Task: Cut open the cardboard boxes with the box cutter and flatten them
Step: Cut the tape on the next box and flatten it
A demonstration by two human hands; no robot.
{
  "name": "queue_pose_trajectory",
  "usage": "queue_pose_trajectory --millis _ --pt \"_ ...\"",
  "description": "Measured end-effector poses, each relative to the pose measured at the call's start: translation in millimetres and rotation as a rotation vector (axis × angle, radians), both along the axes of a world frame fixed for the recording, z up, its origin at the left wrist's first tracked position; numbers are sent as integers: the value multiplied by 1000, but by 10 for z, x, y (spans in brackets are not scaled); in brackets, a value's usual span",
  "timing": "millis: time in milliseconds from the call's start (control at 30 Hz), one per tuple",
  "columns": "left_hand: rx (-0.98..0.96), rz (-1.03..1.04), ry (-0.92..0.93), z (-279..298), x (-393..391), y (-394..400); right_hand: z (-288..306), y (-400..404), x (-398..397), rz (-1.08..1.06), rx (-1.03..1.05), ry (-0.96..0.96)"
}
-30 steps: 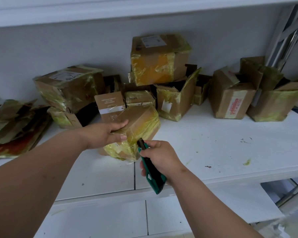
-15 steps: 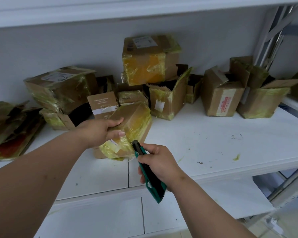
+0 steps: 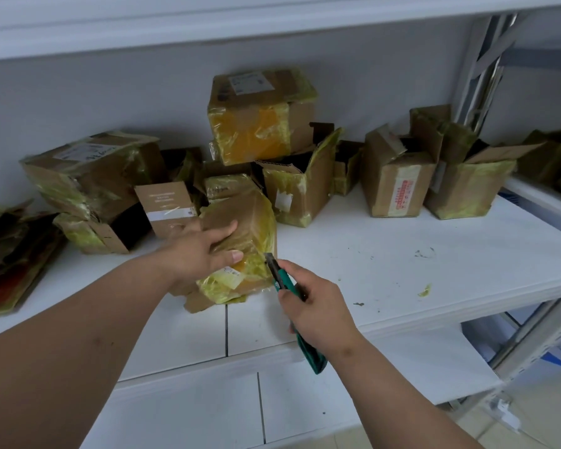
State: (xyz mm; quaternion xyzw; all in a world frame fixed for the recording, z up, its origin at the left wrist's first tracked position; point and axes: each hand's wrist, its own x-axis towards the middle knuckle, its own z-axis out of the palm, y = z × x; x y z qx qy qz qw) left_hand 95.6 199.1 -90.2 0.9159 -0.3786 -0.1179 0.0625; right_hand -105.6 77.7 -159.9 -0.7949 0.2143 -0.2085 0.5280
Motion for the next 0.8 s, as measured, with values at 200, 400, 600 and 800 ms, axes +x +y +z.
queue_pose_trajectory --millis 200,400,600,800 --pt "-89 -76 8 -8 -101 -112 -225 -58 33 -55 -548 -35" --pt "-97 -36 15 -13 -59 -148 -231 -123 191 -174 -739 -171" --pt "-126 -13 30 -5 -44 -158 -264 -71 286 -247 -814 -150" --pt "-155 -14 41 -46 36 -163 -223 -44 371 -268 -789 -173"
